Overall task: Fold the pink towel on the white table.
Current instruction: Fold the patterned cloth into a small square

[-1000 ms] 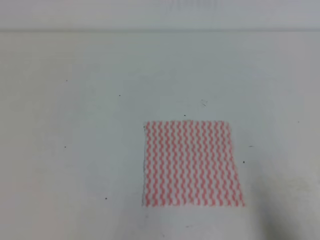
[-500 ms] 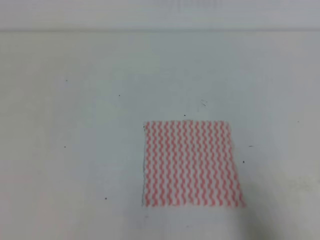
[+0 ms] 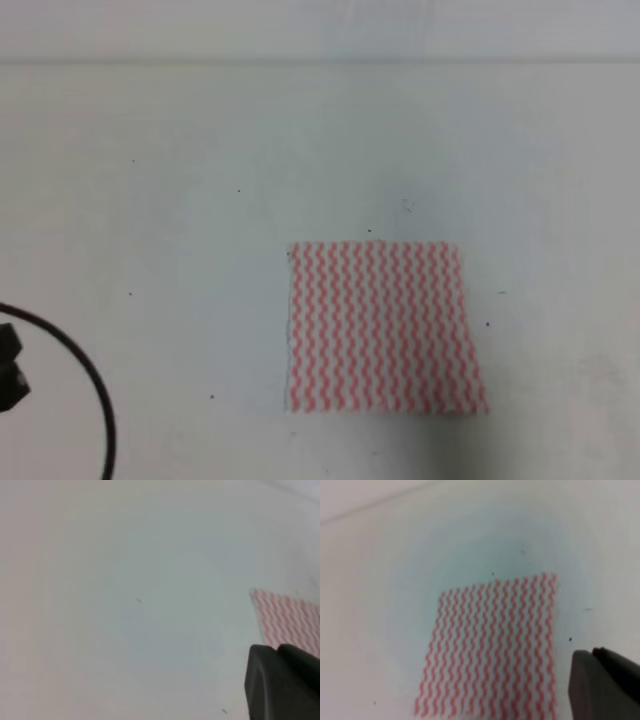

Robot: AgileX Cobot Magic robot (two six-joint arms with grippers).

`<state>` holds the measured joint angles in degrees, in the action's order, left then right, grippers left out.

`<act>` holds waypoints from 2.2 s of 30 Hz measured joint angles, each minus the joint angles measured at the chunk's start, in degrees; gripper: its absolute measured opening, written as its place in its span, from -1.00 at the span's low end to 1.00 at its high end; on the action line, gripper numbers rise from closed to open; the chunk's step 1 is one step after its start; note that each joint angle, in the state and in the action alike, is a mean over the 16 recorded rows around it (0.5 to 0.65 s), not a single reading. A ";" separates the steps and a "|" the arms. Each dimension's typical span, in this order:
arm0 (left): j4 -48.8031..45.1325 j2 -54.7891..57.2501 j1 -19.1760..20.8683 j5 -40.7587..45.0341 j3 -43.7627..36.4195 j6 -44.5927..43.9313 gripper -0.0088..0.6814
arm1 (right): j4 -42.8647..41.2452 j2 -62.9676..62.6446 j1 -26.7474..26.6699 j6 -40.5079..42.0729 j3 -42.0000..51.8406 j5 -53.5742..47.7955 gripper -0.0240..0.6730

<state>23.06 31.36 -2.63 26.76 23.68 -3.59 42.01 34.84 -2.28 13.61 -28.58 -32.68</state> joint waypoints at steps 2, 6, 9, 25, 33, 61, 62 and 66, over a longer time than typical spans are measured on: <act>5.77 3.01 0.00 1.45 1.03 -6.39 -0.98 | -0.57 2.96 -0.01 0.05 -1.44 -1.97 -0.98; 18.99 8.95 -0.34 3.33 2.11 -20.25 -0.98 | 0.12 8.73 -0.49 1.27 -3.50 -5.08 -0.98; 27.62 13.31 -1.30 3.59 2.49 -29.37 -0.98 | 1.58 12.68 -1.98 2.44 -4.50 -6.19 -0.98; 44.17 32.25 -15.46 -2.62 6.85 -48.02 -0.98 | 1.58 28.65 -24.63 -2.92 -8.94 3.55 -0.98; 44.29 34.78 -18.18 -4.78 7.48 -49.00 -0.98 | -5.41 36.17 -27.74 -8.35 -11.89 3.49 -0.91; 44.57 34.57 -18.38 -1.96 7.40 -51.21 -0.98 | -23.14 52.68 -27.69 -35.64 -14.43 4.52 -0.10; 44.54 34.61 -18.38 -1.91 7.40 -51.22 -0.98 | -23.15 53.09 -27.69 -35.74 -14.43 4.91 -0.10; 44.49 34.61 -18.38 -1.47 7.40 -51.30 -0.98 | -23.18 54.61 -27.66 -36.15 -14.42 6.15 -0.10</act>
<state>67.55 65.98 -21.01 25.29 31.08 -54.89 18.84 89.45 -29.93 -22.54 -42.99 -26.54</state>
